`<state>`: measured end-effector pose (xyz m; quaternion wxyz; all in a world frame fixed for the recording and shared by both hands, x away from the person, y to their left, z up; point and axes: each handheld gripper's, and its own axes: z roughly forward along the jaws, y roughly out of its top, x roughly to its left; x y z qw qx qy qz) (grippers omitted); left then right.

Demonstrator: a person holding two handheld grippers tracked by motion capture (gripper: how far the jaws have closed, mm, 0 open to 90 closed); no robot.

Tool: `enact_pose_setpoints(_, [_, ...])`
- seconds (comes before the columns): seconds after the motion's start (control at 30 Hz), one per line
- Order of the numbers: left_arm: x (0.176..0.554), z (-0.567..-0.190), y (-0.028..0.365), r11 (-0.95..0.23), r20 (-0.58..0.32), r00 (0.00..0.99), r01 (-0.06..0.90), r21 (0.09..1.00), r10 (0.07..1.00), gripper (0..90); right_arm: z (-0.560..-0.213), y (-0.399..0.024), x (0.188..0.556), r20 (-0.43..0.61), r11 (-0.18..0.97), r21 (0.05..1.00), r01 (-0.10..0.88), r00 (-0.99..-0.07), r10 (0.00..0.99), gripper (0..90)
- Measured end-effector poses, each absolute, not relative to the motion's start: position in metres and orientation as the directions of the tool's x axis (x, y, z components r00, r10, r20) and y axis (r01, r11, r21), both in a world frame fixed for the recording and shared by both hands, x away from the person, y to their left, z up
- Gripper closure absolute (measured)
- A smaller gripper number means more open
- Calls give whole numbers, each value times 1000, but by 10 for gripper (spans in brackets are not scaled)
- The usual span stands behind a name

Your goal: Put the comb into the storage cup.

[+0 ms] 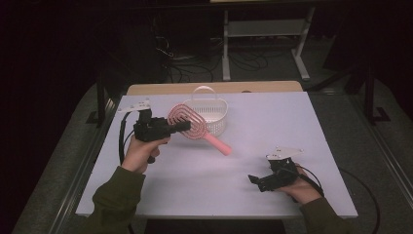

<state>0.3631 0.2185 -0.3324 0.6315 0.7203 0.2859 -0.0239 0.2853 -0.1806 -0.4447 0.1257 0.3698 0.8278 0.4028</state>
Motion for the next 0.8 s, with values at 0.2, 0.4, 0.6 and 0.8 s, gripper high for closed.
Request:
enact_pose_setpoints(0.2, [374,-326,218,-15,-393,836,431,902,383,652,-445,-181,285,91,402,758,514,-693,715,0])
enact_pose_setpoints(0.4, [385,-320,219,11,-403,830,432,902,385,652,-445,-180,285,86,408,757,511,-697,712,0])
enact_pose_setpoints(0.6, [395,-313,218,17,-392,828,421,907,402,652,-445,-181,285,85,408,757,510,-696,713,0])
enact_pose_setpoints(0.8, [407,-308,221,28,-384,820,412,911,424,652,-445,-181,285,85,411,756,509,-698,711,0])
